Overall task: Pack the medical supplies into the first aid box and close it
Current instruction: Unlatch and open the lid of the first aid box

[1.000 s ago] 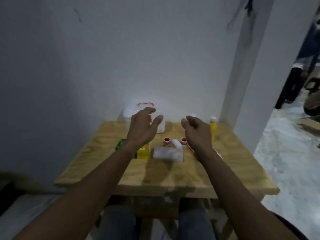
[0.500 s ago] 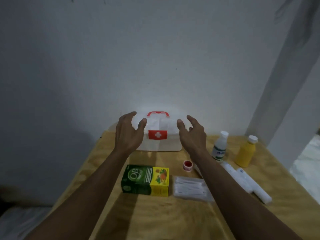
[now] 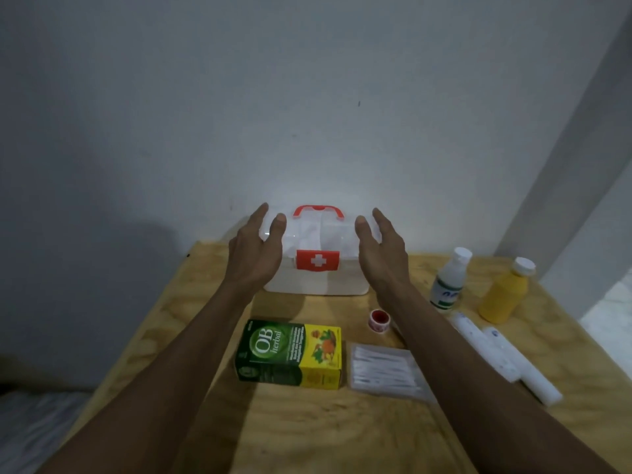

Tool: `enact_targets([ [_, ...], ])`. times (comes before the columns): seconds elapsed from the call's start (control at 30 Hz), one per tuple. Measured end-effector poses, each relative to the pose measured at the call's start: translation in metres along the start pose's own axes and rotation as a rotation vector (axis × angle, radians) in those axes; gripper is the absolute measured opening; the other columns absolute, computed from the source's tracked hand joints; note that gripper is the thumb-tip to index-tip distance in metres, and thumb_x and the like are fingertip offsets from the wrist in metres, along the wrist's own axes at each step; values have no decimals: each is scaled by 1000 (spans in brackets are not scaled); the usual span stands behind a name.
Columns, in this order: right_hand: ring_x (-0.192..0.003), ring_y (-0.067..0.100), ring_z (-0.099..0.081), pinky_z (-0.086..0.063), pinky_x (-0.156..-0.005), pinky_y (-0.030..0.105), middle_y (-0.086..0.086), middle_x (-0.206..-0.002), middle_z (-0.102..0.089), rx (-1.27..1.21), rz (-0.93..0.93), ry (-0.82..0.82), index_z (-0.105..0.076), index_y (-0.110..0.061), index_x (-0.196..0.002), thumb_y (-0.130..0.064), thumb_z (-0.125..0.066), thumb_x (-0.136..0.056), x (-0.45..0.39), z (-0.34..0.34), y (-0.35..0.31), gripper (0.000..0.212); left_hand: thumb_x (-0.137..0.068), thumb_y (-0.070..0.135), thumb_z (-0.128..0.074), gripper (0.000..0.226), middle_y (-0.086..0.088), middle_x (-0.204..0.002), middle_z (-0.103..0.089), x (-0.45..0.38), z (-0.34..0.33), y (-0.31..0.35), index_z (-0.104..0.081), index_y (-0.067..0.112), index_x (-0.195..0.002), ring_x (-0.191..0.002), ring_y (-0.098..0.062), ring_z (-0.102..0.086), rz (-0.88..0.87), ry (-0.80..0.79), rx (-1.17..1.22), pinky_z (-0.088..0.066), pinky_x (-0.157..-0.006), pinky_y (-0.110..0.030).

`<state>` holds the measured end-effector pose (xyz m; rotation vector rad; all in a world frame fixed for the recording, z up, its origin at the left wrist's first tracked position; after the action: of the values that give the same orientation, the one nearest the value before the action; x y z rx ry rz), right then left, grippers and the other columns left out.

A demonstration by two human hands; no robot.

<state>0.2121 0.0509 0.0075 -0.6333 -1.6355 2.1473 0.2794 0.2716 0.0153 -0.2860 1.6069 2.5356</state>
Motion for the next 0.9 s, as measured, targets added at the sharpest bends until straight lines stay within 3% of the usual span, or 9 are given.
enact_targets([
  [0.3,-143,20,-32,-28,-111,35,-5,-158,-31,44,-16,4,-33,-32,-150,-50,-44,-99,29,21,0,56,-99,46,-40,54,-3,-155,-35,34,3,13,-35,25,-149,-141,-25,-34,-44,19,-1,-31,-111,-39],
  [0.4,-143,21,-30,-29,-115,38,-1,-157,-30,39,6,139,-33,-28,-149,-49,-50,-96,39,30,-7,60,-99,50,-38,57,-2,-157,-32,34,3,17,-33,25,-150,-143,-24,-31,-40,15,-43,-28,-112,-41],
  [0.53,-131,23,-39,-43,-102,37,1,-142,-32,-151,-1,438,-45,-29,-131,-34,-64,-91,78,33,-14,44,-97,54,-38,58,-2,-158,-29,16,3,31,-33,28,-149,-144,-24,-28,-78,20,-126,-24,-115,-46],
  [0.63,-125,28,-46,-47,-84,28,6,-144,-30,-368,-264,461,-39,-27,-128,-25,-69,-89,98,7,4,49,-97,53,-38,57,-3,-159,-26,4,-9,34,-35,28,-148,-146,-25,-23,-90,-36,-236,-20,-116,-46],
  [0.7,-120,29,-49,-51,-82,31,8,-144,-32,-465,-408,471,-34,-27,-128,-23,-70,-88,103,-10,14,54,-98,52,-37,56,-3,-160,-23,4,-17,31,-35,28,-149,-147,-26,-21,-85,-76,-325,-17,-117,-47],
  [0.83,-115,30,-54,-58,-87,43,8,-142,-36,-550,-450,487,-30,-35,-119,-22,-73,-86,102,-27,23,56,-100,50,-33,55,-3,-161,-21,6,-19,24,-34,27,-149,-147,-27,-19,-97,-91,-374,-16,-117,-47],
  [0.9,-115,28,-55,-59,-86,40,8,-140,-39,-561,-425,507,-30,-35,-115,-22,-73,-86,102,-26,25,54,-100,50,-32,55,-3,-161,-21,6,-18,23,-34,27,-149,-147,-28,-19,-100,-85,-383,-17,-117,-47],
])
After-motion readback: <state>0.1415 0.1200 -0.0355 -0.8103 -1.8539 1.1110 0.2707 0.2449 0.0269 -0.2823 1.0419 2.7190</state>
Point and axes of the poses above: each hand's wrist, its own x-axis away from the middle knuckle, its own z-axis out of the back of the hand, y = z × x, the point moved 9 cm from there along -x, towards the middle knuckle
